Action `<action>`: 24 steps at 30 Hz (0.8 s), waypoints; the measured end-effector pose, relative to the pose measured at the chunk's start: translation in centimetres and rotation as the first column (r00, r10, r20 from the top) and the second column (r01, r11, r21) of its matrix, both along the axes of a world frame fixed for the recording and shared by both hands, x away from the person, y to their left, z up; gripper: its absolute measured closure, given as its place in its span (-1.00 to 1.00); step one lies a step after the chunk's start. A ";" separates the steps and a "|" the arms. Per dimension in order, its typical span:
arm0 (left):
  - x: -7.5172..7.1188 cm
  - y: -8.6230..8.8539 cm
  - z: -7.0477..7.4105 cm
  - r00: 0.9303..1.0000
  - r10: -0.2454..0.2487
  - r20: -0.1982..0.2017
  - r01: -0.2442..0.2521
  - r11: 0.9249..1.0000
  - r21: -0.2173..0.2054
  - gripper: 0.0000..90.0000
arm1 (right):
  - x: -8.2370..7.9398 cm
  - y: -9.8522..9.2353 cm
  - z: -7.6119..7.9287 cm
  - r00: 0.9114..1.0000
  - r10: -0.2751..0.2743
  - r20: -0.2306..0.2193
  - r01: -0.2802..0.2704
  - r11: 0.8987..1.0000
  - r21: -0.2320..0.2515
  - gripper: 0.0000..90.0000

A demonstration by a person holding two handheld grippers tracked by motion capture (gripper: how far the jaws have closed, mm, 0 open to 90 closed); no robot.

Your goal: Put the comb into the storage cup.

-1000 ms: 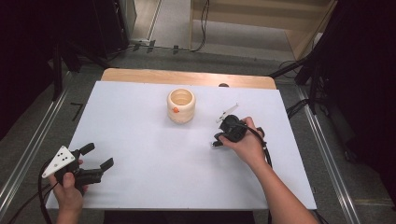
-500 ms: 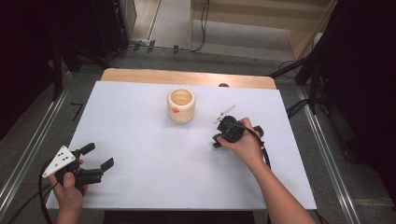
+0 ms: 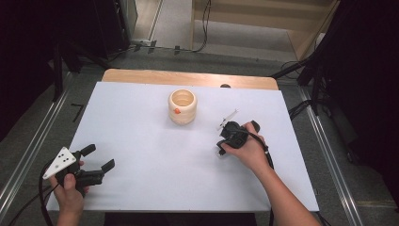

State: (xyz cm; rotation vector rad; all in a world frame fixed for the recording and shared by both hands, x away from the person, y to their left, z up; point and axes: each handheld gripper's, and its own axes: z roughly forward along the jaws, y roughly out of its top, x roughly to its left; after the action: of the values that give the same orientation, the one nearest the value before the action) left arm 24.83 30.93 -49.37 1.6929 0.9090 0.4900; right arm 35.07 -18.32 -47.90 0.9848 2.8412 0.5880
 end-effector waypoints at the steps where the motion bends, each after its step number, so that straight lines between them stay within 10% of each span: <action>1: 0.0 0.0 0.0 1.000 0.002 0.001 -0.002 1.000 -0.001 -0.94 | 0.0 0.0 0.0 1.000 0.000 0.000 0.000 1.000 0.000 0.95; 24: 0.0 -0.1 0.0 1.000 0.006 0.001 -0.006 1.000 0.004 -0.94 | -2.4 -4.2 -0.7 0.998 -0.053 -0.039 0.051 0.998 -0.046 0.95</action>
State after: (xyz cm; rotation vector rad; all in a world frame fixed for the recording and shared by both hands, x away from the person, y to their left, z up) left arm 24.81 30.86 -49.38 1.6943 0.9127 0.4972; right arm 32.68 -22.49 -48.58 1.0709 2.8407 0.5023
